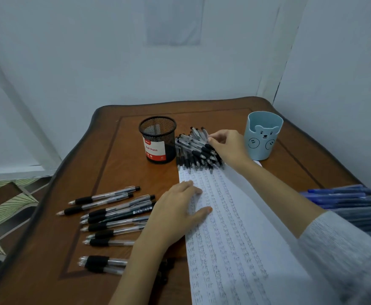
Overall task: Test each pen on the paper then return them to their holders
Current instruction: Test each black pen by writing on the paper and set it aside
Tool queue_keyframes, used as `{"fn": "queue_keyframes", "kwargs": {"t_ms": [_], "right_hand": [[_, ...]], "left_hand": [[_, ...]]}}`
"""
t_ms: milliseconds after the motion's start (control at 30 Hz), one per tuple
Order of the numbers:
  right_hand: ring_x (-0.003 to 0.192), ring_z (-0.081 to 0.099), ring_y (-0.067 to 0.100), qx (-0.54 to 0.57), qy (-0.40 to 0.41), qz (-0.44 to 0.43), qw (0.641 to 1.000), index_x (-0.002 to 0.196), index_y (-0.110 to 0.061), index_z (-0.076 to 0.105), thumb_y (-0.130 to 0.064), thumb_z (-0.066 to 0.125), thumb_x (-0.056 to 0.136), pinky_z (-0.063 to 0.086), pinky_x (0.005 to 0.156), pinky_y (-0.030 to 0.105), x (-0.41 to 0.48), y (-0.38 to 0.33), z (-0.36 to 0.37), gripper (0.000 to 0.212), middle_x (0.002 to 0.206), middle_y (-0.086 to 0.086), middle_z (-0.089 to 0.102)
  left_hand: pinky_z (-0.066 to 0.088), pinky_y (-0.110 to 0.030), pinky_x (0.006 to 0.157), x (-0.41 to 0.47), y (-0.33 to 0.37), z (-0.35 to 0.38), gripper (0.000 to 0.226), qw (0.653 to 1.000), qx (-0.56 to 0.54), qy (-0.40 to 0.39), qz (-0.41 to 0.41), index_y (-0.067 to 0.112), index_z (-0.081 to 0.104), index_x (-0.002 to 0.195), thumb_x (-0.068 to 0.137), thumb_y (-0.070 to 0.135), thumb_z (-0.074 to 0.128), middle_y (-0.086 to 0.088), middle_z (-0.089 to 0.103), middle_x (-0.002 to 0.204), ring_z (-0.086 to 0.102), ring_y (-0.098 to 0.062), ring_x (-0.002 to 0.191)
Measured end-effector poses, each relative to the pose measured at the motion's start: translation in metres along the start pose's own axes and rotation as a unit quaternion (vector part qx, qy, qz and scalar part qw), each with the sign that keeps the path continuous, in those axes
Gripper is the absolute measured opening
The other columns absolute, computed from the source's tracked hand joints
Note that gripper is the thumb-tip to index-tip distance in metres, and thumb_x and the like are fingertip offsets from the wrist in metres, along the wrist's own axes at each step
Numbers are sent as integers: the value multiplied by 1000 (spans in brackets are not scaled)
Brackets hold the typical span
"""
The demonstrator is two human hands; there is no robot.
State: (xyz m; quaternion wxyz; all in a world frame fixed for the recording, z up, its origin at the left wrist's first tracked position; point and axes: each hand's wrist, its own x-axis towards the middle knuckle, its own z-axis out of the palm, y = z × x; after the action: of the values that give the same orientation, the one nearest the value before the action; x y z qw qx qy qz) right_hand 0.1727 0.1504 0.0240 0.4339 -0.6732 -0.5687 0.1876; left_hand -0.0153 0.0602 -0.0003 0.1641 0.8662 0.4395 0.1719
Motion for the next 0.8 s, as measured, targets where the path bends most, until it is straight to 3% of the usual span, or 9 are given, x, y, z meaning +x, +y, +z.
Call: {"fn": "queue_keyframes", "kwargs": {"t_ms": [233, 333, 500, 633, 800], "right_hand": [[50, 42, 1, 45, 44, 9, 998, 94, -10, 72, -1, 54, 92, 35, 47, 8, -57, 7, -26, 21, 70, -12, 57], [53, 44, 4, 47, 33, 16, 998, 87, -16, 72, 0, 55, 90, 37, 49, 10, -82, 7, -30, 23, 78, -11, 63], [59, 50, 9, 44, -22, 44, 998, 83, -21, 72, -3, 57, 90, 37, 50, 10, -118, 4, -28, 25, 84, -5, 68], [60, 49, 8, 72, -46, 72, 994, 80, -20, 74, -3, 56, 90, 37, 50, 12, -146, -6, -20, 26, 78, -6, 65], [63, 52, 5, 71, -81, 42, 993, 75, -21, 73, -2, 55, 89, 43, 58, 14, -172, -22, -4, 29, 79, -7, 66]], "left_hand": [[24, -15, 98, -2, 3, 0, 52, 1000, 15, -4, 2, 25, 47, 136, 92, 53, 50, 11, 40, 145, 33, -4, 131], [24, -14, 91, -3, 6, 0, 47, 1000, 16, 6, -3, 23, 50, 133, 93, 49, 50, 9, 46, 139, 39, -6, 126], [32, -24, 98, -8, 10, -2, 45, 999, 31, -10, -19, 20, 48, 135, 97, 43, 47, 6, 46, 141, 42, -11, 128], [34, -23, 97, -25, 10, -5, 41, 999, 36, 28, -27, 19, 52, 132, 97, 40, 46, 5, 51, 137, 45, -11, 125], [30, -20, 103, -67, -2, -12, 35, 993, 22, 107, -47, 26, 56, 128, 96, 38, 49, 5, 45, 145, 41, -7, 131]]}}
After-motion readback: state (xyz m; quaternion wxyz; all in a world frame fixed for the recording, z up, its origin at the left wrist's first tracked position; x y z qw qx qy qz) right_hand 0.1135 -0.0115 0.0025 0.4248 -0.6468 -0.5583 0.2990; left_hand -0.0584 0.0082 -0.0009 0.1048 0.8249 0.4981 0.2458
